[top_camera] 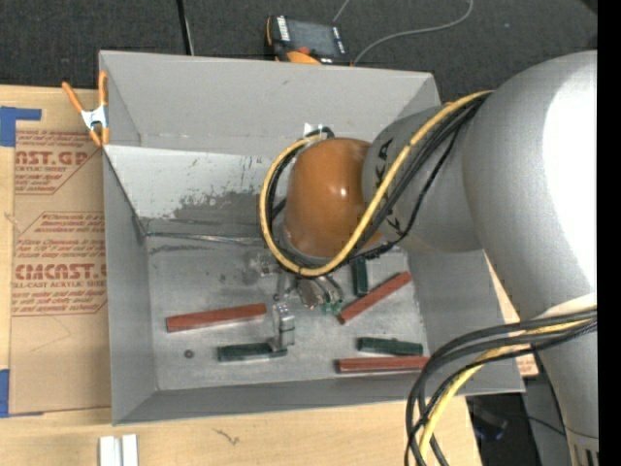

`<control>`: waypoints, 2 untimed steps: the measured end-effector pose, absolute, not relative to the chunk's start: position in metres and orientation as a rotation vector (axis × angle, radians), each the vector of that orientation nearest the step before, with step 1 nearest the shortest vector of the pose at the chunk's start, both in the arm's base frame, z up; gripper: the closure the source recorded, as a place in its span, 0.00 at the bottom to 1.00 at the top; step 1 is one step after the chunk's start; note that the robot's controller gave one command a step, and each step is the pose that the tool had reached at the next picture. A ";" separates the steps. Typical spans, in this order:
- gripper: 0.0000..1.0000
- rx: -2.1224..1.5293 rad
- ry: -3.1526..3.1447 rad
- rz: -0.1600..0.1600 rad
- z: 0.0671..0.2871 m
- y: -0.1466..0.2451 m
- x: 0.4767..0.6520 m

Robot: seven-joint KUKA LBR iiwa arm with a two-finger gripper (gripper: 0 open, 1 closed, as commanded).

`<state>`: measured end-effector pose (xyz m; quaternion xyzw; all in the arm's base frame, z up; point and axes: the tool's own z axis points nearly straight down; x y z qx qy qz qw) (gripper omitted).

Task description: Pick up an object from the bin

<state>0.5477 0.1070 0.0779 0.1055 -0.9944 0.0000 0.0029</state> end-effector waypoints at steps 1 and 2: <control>1.00 0.328 -3.125 -0.002 0.082 0.107 0.550; 1.00 0.336 -3.134 -0.002 0.195 0.115 0.548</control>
Offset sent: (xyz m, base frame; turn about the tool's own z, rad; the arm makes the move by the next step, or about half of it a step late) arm 0.0000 0.0000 0.0000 0.0000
